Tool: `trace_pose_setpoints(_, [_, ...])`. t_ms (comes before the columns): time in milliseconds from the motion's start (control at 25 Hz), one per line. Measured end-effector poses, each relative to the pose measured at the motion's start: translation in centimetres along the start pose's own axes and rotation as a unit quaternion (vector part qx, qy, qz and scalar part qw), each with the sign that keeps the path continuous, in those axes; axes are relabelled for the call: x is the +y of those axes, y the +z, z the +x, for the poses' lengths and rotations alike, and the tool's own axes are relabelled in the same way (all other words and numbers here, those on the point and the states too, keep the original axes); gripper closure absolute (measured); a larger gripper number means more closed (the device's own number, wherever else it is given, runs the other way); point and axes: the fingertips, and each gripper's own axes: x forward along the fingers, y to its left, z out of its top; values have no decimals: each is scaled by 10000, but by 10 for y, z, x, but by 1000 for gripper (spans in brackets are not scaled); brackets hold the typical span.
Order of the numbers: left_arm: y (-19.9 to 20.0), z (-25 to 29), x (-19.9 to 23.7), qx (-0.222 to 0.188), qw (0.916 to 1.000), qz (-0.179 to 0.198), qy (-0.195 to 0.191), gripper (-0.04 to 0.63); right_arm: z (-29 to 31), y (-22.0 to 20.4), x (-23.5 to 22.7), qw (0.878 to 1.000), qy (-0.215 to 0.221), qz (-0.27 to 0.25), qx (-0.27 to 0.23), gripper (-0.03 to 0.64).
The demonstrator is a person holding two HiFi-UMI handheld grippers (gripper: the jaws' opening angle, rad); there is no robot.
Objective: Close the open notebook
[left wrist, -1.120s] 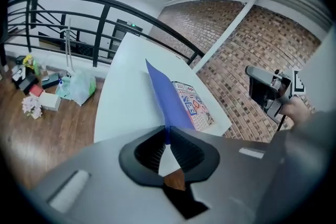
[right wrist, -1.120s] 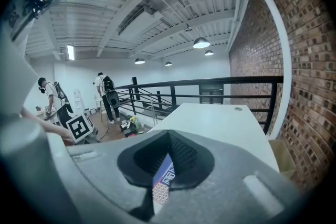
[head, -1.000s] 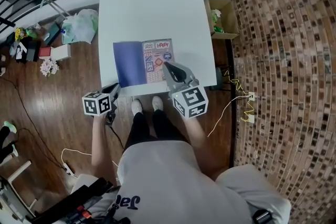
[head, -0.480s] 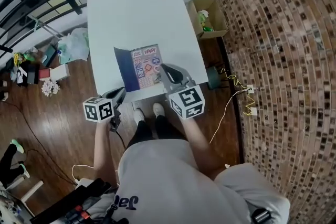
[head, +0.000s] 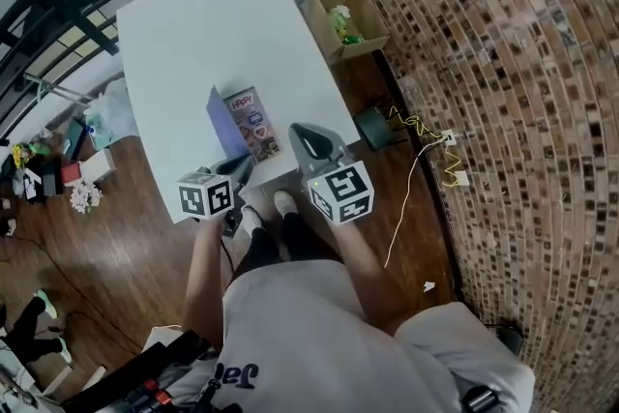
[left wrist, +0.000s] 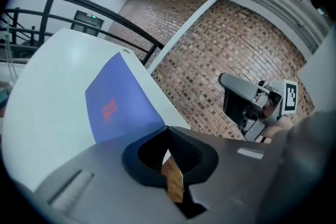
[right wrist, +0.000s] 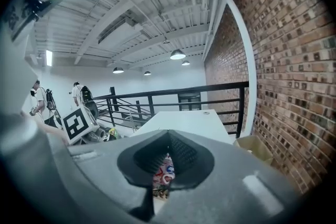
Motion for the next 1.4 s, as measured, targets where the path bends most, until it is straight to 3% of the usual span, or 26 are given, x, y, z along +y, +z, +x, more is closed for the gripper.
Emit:
trace_pose_setpoints(400, [-16, 59, 4, 368, 9991, -209, -86, 580, -16, -22, -24, 9992, -320, 141, 197, 628])
trace_pose_setpoints(680, [-21, 86, 12, 598, 9979, -252, 79, 580, -20, -43, -27, 9984, -342, 237, 388, 629])
trace_pose_setpoints(1200, [-49, 124, 28, 1393, 9894, -417, 2, 579, -24, -62, -26, 9976, -311, 413, 455, 629])
trace_pose_setpoints(1400, [-50, 132, 28, 1477, 9881, -419, 7, 580, -23, -62, -26, 9977, -318, 423, 428, 629])
